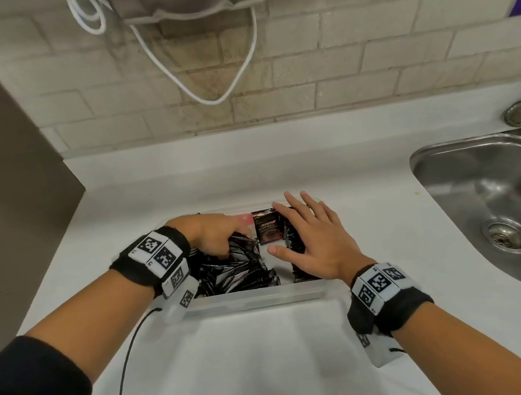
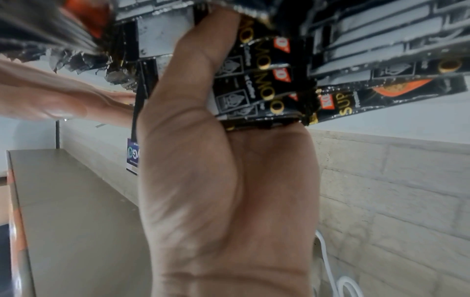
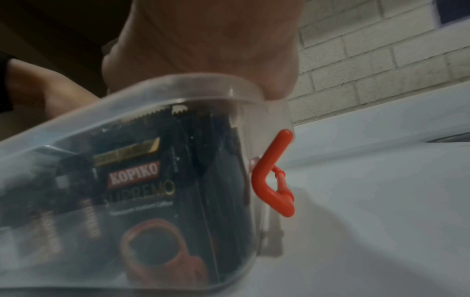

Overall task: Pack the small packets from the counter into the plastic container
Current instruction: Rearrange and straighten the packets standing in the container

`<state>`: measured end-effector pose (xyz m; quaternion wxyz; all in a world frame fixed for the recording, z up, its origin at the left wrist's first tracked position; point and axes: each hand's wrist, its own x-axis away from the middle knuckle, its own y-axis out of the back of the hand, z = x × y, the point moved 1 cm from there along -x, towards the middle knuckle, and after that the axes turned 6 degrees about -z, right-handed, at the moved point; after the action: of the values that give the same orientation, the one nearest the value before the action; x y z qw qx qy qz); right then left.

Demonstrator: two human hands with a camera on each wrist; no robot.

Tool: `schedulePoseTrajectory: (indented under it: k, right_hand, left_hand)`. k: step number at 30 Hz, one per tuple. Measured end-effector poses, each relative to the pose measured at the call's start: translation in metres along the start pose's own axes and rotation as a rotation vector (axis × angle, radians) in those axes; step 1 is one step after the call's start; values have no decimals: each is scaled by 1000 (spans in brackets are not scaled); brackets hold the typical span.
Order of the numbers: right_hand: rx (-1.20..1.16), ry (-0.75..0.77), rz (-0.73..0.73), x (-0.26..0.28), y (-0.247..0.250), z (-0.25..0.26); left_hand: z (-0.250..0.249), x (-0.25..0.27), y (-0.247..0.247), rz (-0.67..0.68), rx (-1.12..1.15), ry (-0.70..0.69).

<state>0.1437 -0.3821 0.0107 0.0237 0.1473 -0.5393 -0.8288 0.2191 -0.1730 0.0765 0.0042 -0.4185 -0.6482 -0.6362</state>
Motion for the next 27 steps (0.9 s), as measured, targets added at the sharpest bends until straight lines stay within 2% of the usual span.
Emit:
schedulePoseTrajectory:
  k: [5, 8, 15, 21, 23, 25, 27]
  right_hand:
    - [14, 8, 5, 0, 1, 1]
    - [-3, 0, -15, 0, 2, 1]
    - [-241, -55, -62, 2, 12, 4]
    - [-325, -95, -243, -8, 34, 20]
    - [-427, -97, -265, -14, 40, 36]
    - [-488, -52, -253, -20, 44, 53]
    - [-420, 44, -225, -26, 44, 68]
  left_hand:
    - [12, 8, 9, -70, 136, -88]
    - [22, 12, 13, -167, 286, -115]
    - [22, 18, 16, -379, 567, -201]
    - [20, 22, 21, -504, 759, -212]
    - [19, 22, 22, -534, 782, -217]
    - [18, 23, 23, -540, 831, -220]
    - [15, 23, 23, -504, 877, -240]
